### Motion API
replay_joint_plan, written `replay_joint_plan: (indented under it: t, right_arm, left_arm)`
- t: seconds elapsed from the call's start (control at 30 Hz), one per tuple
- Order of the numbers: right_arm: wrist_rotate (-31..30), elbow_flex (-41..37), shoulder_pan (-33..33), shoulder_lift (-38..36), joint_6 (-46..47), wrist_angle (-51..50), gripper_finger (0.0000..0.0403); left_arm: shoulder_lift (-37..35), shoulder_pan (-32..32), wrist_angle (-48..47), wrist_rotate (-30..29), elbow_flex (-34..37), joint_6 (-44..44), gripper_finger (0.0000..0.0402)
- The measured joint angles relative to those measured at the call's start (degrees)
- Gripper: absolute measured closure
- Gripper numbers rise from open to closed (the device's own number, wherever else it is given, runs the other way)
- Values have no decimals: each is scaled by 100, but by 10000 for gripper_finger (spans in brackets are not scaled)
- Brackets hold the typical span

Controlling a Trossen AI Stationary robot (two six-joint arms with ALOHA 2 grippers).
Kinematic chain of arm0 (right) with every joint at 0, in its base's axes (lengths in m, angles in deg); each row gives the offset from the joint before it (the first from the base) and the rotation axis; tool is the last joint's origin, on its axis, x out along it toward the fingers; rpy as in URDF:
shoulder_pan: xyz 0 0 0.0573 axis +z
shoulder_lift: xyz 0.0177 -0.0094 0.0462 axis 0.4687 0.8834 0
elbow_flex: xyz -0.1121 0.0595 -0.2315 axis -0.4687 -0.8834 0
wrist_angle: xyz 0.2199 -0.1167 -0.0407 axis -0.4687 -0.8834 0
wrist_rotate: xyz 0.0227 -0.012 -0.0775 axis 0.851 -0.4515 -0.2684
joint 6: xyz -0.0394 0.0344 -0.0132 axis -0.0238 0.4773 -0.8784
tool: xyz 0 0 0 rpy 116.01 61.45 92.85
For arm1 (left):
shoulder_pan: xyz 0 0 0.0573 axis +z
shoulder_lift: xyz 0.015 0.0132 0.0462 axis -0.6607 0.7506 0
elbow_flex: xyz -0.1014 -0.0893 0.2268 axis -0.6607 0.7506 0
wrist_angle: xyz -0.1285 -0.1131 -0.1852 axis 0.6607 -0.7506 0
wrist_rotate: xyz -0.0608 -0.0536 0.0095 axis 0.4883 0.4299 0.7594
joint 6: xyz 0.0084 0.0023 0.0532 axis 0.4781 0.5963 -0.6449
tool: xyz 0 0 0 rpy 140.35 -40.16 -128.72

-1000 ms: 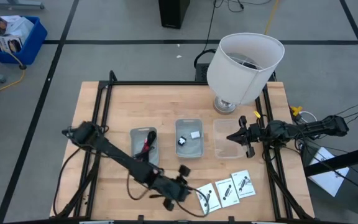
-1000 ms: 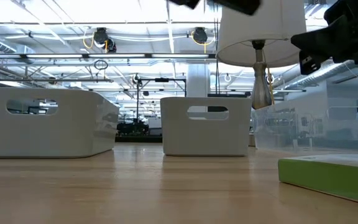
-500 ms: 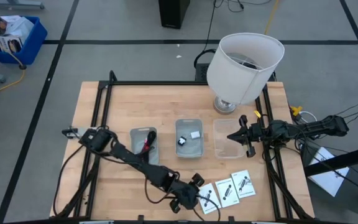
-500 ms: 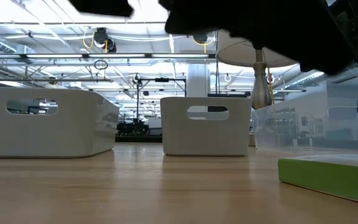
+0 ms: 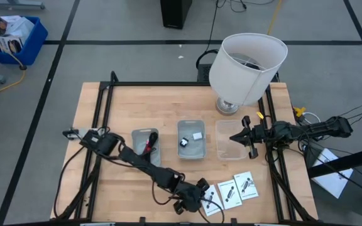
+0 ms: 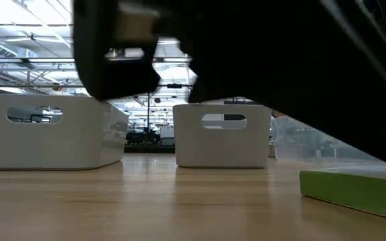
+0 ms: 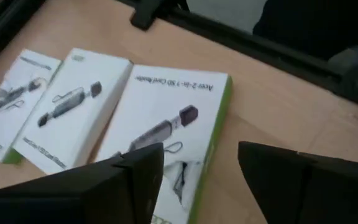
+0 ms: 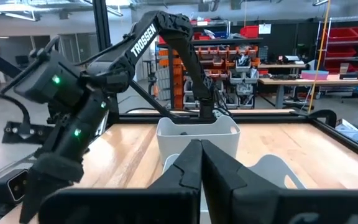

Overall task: Pick and place items into bin
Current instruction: Put the left white card reader box into the transparent bin

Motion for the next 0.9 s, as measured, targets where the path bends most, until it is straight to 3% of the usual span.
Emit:
replay_joint_plan:
  t: [0.37,0.6,0.9]
  right_arm:
    - [-11,0,0,29,-2,-5,403]
    - [-15,2,0,51,-44,25,403]
    - [-3,2,0,46,-68,94,403]
  left_arm:
    - [341,168,6,20,-17,61,268]
    - [310,221,-25,175,-10,73,383]
    - [-112,154,-18,-338,12,100,394]
